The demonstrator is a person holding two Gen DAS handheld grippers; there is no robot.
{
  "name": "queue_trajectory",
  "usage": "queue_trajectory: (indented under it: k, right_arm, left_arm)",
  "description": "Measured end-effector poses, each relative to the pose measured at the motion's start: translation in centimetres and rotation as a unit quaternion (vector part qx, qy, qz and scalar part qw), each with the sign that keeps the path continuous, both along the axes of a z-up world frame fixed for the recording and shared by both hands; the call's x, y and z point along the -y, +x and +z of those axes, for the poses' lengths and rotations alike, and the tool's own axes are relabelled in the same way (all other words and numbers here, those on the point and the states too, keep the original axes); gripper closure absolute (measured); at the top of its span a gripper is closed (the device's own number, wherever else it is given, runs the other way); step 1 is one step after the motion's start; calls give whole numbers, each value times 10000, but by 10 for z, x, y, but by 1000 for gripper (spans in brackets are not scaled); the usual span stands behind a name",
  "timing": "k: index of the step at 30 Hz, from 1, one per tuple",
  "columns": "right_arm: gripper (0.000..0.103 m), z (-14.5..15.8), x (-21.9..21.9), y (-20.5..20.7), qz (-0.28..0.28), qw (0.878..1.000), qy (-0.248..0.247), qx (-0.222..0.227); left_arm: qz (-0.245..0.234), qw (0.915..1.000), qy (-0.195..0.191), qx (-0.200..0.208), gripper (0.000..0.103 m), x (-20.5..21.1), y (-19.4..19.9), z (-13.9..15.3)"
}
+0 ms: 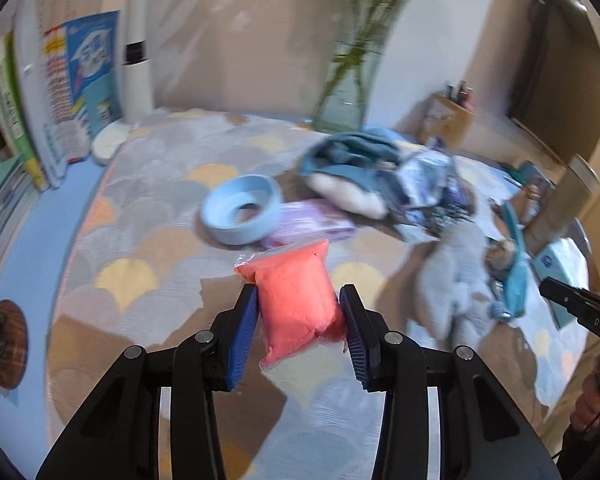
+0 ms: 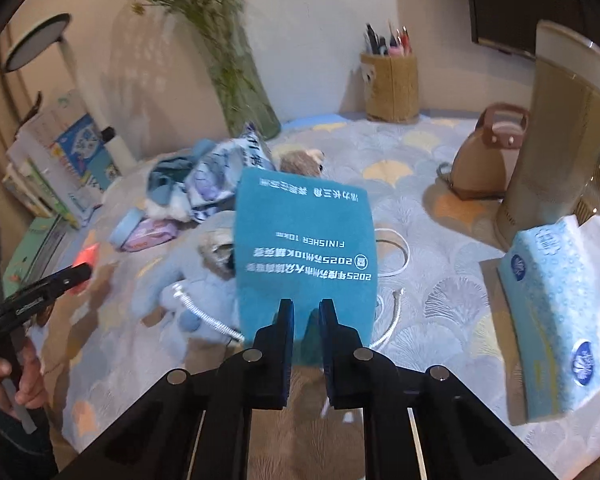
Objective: Organize soft objects
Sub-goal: 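Lift and carry the pink packet and teal bag toward the round glass plate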
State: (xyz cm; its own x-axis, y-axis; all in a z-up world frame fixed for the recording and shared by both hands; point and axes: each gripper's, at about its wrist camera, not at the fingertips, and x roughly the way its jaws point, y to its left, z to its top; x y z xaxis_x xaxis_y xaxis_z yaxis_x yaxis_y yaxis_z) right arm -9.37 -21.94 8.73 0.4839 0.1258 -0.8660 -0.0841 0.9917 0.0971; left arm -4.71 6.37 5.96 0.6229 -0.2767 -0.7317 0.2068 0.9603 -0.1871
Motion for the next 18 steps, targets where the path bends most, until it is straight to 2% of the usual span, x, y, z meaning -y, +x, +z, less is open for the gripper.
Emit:
queue_trajectory:
  k: [2,3,5,6,7,12,14,15,16,18]
  right_arm:
    - [90,4,0,-2,56,10000,-57,-11]
    - [86,4,-1,-1,76,9999,-105,-79]
    - [51,1,-2,3,98,9996,-163,-196]
    - [20,-1,-4,5,88,9996,-175,-191]
    - [10,-1,-6,5,83,9998,-152,-127]
    - [10,-17,-18,27,-92,9995,-155,-258]
    - [10,-26,-21,35,-153,9986,-340,-368]
    - [16,-32,-23,40,-174,9975,-493,-465]
    - [41,-36,-24,42,-146,9970,-539,-528]
    - [62,-38,-19,40,-147,9970,-488,-587]
  left_arm:
    - [-148,9999,35,65,64,11,-4,-1]
    - [-194,9997,106,96,64,17,-6,-3]
    - [-235,9995,183,80,64,23,-8,-7]
    - [-261,9994,206,49,64,25,-9,-10]
    - [-276,9994,217,27,64,27,-9,-13]
    - [-289,9994,192,-90,64,28,-8,-19]
    - [-290,9993,195,-111,64,29,-7,-20]
    - [-295,9993,192,-112,64,29,-7,-20]
    - [-307,9993,187,-112,64,29,-8,-21]
    - [-326,9992,194,-120,64,30,-7,-22]
